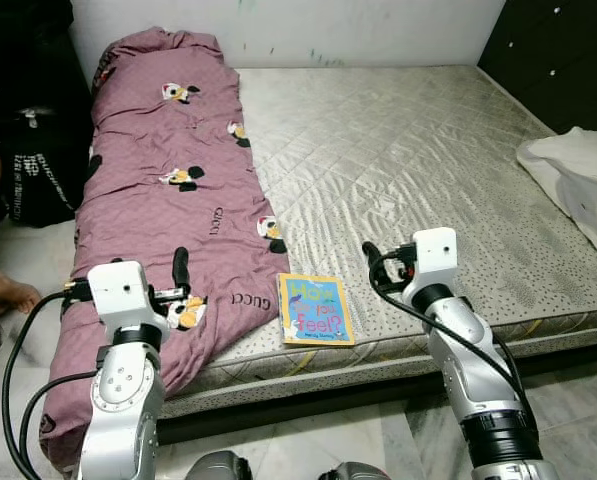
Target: Clean up the room
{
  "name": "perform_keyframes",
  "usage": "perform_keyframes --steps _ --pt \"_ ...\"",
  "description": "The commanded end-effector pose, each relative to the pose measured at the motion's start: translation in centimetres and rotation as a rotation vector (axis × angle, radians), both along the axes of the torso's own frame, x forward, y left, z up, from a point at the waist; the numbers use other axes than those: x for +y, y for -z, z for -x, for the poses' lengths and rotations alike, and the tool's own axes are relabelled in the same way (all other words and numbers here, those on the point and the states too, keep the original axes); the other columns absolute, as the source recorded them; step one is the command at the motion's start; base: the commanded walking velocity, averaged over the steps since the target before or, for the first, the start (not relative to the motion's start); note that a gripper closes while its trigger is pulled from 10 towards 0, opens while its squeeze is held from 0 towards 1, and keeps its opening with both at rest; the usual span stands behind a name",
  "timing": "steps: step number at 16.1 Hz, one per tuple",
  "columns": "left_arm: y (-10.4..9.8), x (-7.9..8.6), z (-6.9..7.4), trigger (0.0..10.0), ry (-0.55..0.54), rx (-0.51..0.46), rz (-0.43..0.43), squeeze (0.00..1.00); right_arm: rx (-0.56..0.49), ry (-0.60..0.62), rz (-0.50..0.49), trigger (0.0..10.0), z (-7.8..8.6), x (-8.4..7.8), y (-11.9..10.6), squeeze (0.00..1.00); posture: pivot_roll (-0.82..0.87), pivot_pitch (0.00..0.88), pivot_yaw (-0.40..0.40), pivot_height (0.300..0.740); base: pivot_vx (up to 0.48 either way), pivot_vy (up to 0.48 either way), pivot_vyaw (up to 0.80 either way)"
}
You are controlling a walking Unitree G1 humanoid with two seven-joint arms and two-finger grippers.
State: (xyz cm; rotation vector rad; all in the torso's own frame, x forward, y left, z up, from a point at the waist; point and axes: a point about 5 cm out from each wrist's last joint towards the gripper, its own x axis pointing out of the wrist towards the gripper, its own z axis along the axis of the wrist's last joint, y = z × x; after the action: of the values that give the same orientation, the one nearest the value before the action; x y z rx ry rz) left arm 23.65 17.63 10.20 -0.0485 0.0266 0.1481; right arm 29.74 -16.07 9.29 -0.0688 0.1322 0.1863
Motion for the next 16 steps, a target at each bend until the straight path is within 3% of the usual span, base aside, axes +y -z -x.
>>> perform_keyframes --steps 1,3,9,16 --pt "-0.18 -0.10 -0.05 10.0 0.003 -0.008 -0.003 0.00 -0.019 0.017 0.007 10.0 -0.26 -0.44 -0.47 0.00 0.01 0.000 -0.034 0.740 0.000 0.000 0.00" --pt "-0.16 -0.12 -0.04 10.0 0.003 -0.007 -0.002 0.00 -0.018 0.015 0.003 10.0 -0.23 -0.42 -0.46 0.00 0.01 0.000 -0.034 0.735 0.000 0.000 0.00" --pt "-0.26 -0.12 -0.10 10.0 -0.005 -0.011 -0.007 0.00 -0.020 0.010 0.006 10.0 -0.25 -0.35 -0.50 0.00 0.01 0.000 -0.035 0.665 0.000 0.000 0.00" --pt "-0.60 0.48 -0.14 10.0 -0.035 -0.029 -0.014 0.00 -0.018 0.009 0.012 10.0 -0.40 -0.33 -0.48 0.00 0.01 0.000 -0.038 0.660 0.000 0.000 0.00"
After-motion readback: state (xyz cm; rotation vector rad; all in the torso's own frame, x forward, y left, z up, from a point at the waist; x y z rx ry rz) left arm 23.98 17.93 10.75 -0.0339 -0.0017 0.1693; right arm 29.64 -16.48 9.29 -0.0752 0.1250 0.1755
